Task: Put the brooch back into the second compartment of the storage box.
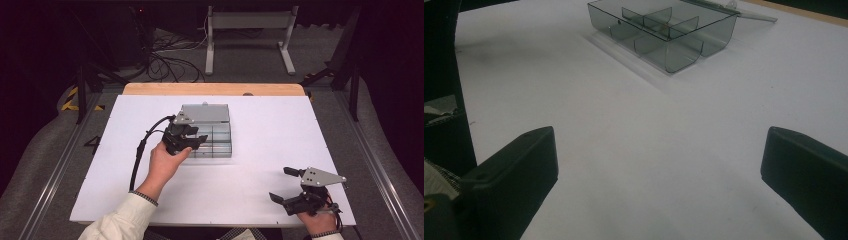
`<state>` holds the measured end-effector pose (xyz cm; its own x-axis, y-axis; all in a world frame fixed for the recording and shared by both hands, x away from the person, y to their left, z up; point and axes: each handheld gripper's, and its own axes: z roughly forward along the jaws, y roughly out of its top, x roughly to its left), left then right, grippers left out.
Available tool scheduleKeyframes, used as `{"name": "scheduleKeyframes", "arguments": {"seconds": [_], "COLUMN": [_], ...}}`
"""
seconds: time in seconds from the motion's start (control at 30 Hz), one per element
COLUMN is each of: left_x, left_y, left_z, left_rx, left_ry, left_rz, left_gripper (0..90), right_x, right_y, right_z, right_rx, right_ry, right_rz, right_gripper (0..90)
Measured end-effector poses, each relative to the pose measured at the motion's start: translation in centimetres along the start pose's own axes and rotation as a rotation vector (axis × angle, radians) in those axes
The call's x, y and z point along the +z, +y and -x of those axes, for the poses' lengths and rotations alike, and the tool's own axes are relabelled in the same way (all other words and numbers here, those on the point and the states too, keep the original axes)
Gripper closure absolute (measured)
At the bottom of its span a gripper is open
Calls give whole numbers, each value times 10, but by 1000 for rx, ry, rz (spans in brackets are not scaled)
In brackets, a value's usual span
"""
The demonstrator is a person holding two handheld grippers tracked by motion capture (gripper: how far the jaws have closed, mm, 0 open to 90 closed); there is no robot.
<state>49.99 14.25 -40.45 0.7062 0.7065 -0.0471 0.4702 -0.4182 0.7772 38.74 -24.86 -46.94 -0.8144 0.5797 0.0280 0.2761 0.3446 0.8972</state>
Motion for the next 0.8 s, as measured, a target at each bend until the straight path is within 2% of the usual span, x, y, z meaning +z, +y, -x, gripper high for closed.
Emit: {"name": "scheduleKeyframes", "arguments": {"seconds": [0.07, 0.23, 0.33, 0.53, 0.8], "left_x": [-3, -16, -24, -39, -60], "left_y": [0, -2, -4, -14, -30], "left_z": [2, 4, 6, 7, 9], "left_rx": [-2, 29, 32, 59, 61], "left_ry": [-3, 5, 7, 4, 2], "left_rz": [10, 43, 67, 103, 145], "left_gripper": [511, 478, 458, 409, 328], "right_x": [0, 0, 1, 1, 2], "right_y": [0, 0, 0, 0, 0], "right_z": [0, 0, 0, 0, 0], "right_rx": [0, 2, 1, 2, 1], "right_ry": [-1, -2, -1, -2, -2], "right_rz": [0, 0, -3, -5, -9], "right_gripper": [24, 24, 24, 24, 24]}}
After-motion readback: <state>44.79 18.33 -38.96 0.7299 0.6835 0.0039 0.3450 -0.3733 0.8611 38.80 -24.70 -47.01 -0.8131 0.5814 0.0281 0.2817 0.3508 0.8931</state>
